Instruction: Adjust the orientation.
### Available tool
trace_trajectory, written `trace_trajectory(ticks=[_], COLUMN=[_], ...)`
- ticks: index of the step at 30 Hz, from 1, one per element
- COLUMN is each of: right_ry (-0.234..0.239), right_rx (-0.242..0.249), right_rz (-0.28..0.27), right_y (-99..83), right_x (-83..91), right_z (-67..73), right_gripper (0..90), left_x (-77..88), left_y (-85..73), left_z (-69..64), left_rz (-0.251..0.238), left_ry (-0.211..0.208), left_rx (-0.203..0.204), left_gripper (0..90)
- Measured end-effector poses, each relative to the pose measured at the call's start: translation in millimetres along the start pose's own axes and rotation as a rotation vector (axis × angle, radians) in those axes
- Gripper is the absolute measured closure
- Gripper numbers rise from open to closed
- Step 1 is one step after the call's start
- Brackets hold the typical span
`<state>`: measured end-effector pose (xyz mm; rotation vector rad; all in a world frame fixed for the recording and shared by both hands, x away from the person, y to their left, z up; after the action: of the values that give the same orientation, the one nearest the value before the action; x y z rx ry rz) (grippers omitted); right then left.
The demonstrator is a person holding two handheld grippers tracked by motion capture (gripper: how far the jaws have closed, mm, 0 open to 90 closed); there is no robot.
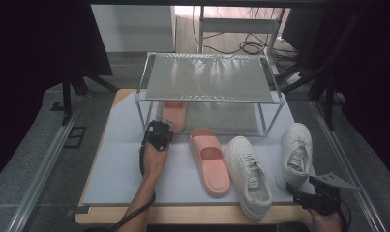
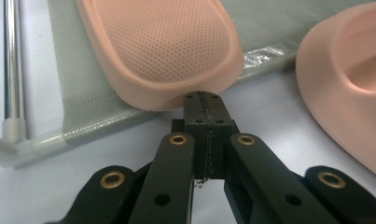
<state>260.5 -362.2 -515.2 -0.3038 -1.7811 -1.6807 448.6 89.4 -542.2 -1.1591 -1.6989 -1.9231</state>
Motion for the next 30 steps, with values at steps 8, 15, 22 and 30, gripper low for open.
trace_trajectory(ticks=[8,15,22,30], right_ry=[-0.001,0.000,-0.002,-0.001], right_rx=[-0.001,-0.002,-0.008,-0.004], right_rz=[0.000,0.001,-0.005,-0.003], right_y=[-0.2,-0.3,-0.4,-0.5], right_x=[0.8,0.8,1.1,0.4], right_z=[-1.5,-1.6,-2.9,-1.8], right_gripper=[8.5,8.5,8.5,8.5], left_x=[-9.6,-9.4,3.8,26.2], left_y=[4.0,4.1,-2.3,-8.7], left_z=[1.0,0.8,-2.2,-10.7], left_rz=[-0.003,-0.003,-0.019,-0.034], left_ry=[0.004,-0.001,-0.029,-0.070], left_rx=[0.010,0.011,0.010,-0.006], left_gripper=[89.8,89.7,89.2,79.2])
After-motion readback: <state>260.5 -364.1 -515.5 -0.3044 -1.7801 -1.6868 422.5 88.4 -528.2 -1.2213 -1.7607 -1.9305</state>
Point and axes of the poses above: each handheld gripper's, and its own axes: x roughly backward along the jaws, y roughly out of its top, z roughly to its left, the point moved 6 cm from there along -x, roughly forward along the jaws, and after that the axes turned 2 degrees about x, right-handed, at the moved point
